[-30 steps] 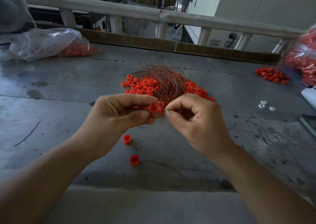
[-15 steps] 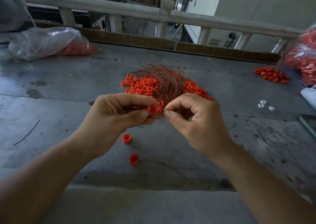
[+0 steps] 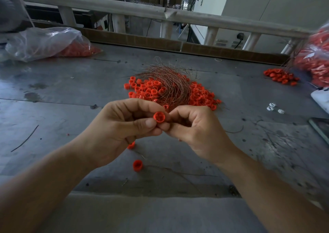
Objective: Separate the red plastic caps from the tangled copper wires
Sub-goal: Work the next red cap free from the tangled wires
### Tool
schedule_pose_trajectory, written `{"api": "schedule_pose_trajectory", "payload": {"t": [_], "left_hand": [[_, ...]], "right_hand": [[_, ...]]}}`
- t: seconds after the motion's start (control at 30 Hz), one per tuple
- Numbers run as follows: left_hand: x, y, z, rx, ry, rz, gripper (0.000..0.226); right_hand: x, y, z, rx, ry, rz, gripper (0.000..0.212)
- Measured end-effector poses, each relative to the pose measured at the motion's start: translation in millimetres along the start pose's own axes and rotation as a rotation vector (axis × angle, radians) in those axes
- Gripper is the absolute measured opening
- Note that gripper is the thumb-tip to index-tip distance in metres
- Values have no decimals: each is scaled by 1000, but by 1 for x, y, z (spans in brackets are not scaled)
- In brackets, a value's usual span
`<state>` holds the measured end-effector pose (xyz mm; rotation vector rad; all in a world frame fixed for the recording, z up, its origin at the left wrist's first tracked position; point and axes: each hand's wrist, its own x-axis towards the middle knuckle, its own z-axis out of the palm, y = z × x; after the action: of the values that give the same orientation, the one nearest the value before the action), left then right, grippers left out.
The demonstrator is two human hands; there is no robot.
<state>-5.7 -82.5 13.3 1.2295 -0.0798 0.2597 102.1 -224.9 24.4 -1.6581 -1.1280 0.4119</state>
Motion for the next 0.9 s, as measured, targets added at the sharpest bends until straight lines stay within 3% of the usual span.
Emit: {"api": "schedule_pose_trajectory", "payload": {"t": [0.17,0.33,0.43,0.53,0.8,0.9], "left_hand": [[1,0,2,-10,59,-34,20],[2,-1,3,-1,115,-68,22],[2,-1,2,14,104,-69,22],[1,-1,1,12,65,-58,25],[1,0,4,63,116,-74,20],[0,1,6,90,131,-86,23]], "right_hand": [[3,2,-5,-35,-61,3,13],[17,22,-42,-429,255,105,7],[20,34,-65,-633,363,218,17],[20,44,-76,-716,325,317,25],[20,51,-69,-837,193,372,21],[19,41,-70,-707,244,336,21]]}}
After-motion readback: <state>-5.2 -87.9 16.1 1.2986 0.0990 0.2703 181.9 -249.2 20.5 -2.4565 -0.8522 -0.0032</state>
